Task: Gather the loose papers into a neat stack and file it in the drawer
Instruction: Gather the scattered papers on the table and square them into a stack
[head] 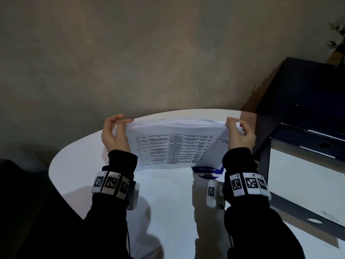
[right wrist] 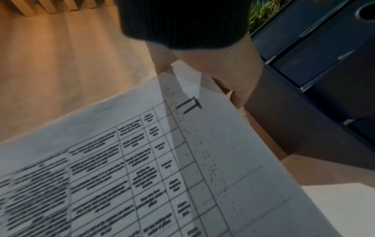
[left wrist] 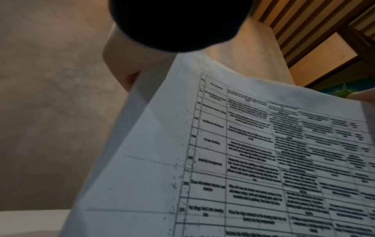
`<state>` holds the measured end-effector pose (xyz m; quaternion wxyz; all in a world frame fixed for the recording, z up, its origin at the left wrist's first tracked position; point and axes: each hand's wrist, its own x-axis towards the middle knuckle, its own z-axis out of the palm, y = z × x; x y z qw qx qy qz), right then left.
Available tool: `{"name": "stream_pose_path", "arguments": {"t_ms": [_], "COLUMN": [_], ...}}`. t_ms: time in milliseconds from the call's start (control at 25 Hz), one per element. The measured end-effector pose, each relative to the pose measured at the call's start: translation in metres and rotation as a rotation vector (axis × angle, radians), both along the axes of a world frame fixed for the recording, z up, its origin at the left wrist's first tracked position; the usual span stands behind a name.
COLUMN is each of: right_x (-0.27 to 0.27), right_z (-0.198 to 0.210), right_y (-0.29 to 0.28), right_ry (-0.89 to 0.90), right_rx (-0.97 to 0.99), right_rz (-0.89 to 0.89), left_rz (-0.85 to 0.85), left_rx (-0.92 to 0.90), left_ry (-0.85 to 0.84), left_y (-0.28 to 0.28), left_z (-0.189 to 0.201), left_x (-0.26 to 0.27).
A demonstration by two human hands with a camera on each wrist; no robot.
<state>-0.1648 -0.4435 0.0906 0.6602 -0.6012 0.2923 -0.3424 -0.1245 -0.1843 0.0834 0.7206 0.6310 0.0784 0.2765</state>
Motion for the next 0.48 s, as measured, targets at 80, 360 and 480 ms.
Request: {"name": "stream_pose_path", "arguments": {"t_ms": [80, 360, 480], "right_x": [0.002, 0.016, 0.016], "right_z": [0.001, 0.006, -0.002], "right_y": [-0.004, -0.011, -0.021], "right_ry": [-0.037, -0.066, -0.091], "right_rx": [-0.015, -0.048, -0.187], "right_rz": [-0.009, 0.136, 0.377], "left_rz": [-0.041, -0.248, -0.253], "left_rx": [-0.022, 0.149, 0.125], "left_ry": [-0.002, 0.026, 0.179], "left_y": [0.002, 0.015, 0.021], "left_z": [0.0, -0.002, -0.017], "left_x": [0.002, -0.005, 0.0]}}
